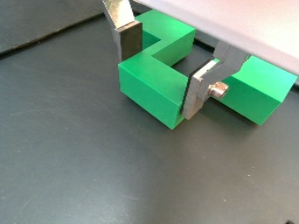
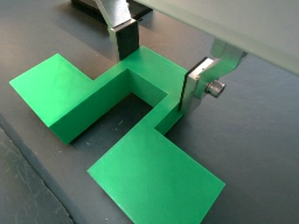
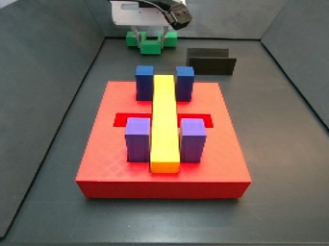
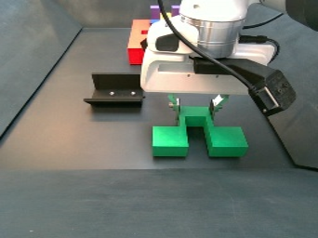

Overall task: Pick up the green object. Move up. Place the green object on the fixture. Regrasp the green object. Move to above the board. Insert the green object.
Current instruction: Pick up the green object, then move up.

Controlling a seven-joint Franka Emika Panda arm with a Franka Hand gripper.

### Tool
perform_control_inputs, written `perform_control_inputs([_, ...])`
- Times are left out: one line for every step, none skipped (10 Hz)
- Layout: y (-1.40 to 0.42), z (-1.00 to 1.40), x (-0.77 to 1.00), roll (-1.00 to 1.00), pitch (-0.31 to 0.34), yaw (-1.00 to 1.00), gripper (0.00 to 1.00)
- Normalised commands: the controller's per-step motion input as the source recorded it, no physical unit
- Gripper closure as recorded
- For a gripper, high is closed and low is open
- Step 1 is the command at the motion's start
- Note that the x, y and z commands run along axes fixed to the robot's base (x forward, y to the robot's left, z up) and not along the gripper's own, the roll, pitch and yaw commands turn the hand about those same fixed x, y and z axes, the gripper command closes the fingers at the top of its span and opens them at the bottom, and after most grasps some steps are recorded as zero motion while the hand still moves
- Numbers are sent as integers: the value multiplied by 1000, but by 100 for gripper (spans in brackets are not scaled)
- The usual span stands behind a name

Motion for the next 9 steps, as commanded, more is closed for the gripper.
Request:
perform_control_inputs([0, 0, 0, 0, 0, 0, 100])
perform_control_inputs([0, 0, 0, 0, 0, 0, 100])
perform_control_inputs([0, 0, 0, 0, 0, 0, 100])
perform_control_inputs([0, 0, 0, 0, 0, 0, 100])
perform_control_inputs([0, 0, 0, 0, 0, 0, 100])
perform_control_inputs([0, 0, 0, 0, 0, 0, 100])
perform_control_inputs([0, 0, 0, 0, 0, 0, 100])
perform_control_inputs([0, 0, 0, 0, 0, 0, 100])
perform_control_inputs([0, 833, 0, 0, 0, 0, 100])
